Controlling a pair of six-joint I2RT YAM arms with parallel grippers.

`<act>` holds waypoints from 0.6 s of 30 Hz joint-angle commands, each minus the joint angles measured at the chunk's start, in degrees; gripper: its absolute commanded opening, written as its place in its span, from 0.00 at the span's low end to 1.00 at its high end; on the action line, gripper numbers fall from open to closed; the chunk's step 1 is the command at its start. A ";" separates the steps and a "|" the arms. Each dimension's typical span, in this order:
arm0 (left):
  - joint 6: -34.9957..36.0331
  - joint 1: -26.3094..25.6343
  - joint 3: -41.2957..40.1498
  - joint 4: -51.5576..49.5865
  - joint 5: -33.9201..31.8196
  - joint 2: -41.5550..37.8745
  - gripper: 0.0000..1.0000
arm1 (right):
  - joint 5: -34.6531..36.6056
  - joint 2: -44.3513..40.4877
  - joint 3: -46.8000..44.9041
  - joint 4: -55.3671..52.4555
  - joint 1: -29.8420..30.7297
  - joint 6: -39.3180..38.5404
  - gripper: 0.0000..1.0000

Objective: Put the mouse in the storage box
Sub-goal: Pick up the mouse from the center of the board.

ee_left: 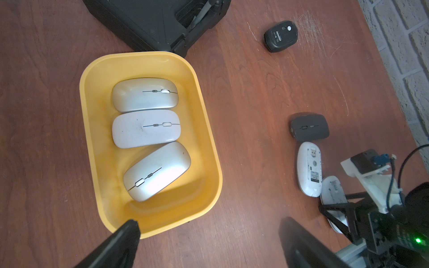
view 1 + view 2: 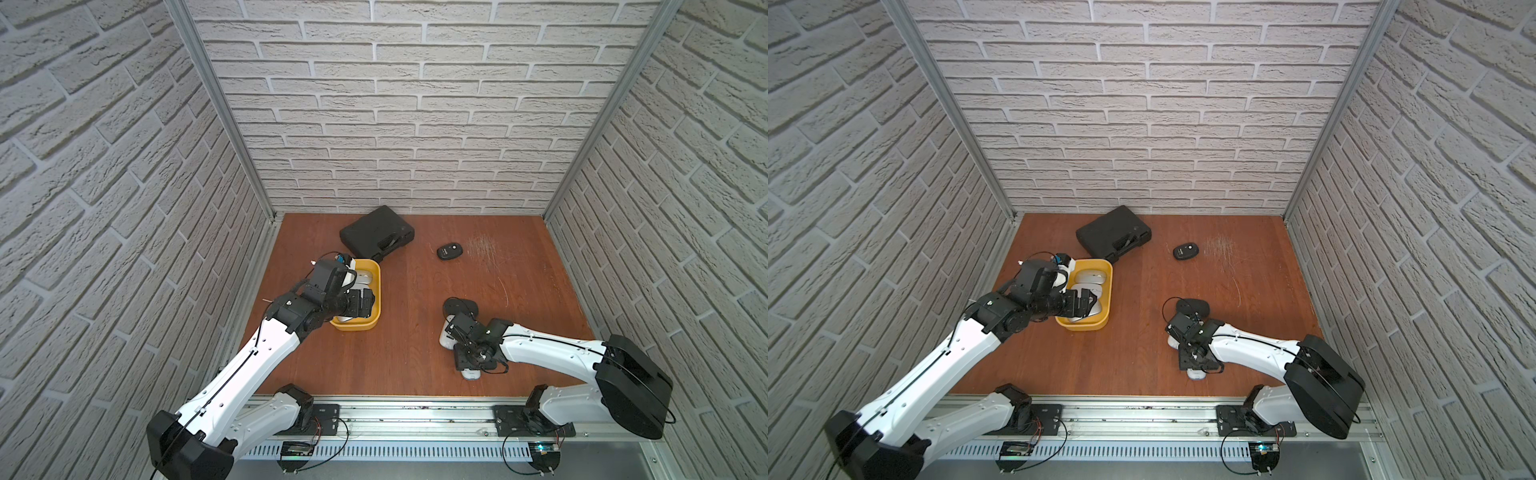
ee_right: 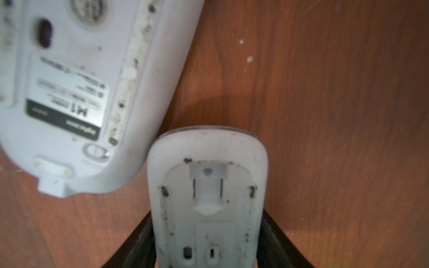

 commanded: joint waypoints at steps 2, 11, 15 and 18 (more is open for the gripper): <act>-1.58 0.51 -0.46 4.21 2.19 0.75 0.98 | 1.89 -2.31 -2.73 4.18 0.26 -1.68 0.48; -5.96 1.57 -1.49 11.60 12.49 2.12 0.98 | 13.43 -20.97 1.78 9.28 -0.02 -17.31 0.44; -8.43 3.38 -2.47 16.89 20.57 3.18 0.98 | 14.39 -27.90 -1.46 26.97 -0.28 -32.97 0.43; -10.45 4.49 -2.75 20.74 25.64 4.03 0.98 | 8.69 -28.60 -4.29 41.21 -0.36 -44.09 0.42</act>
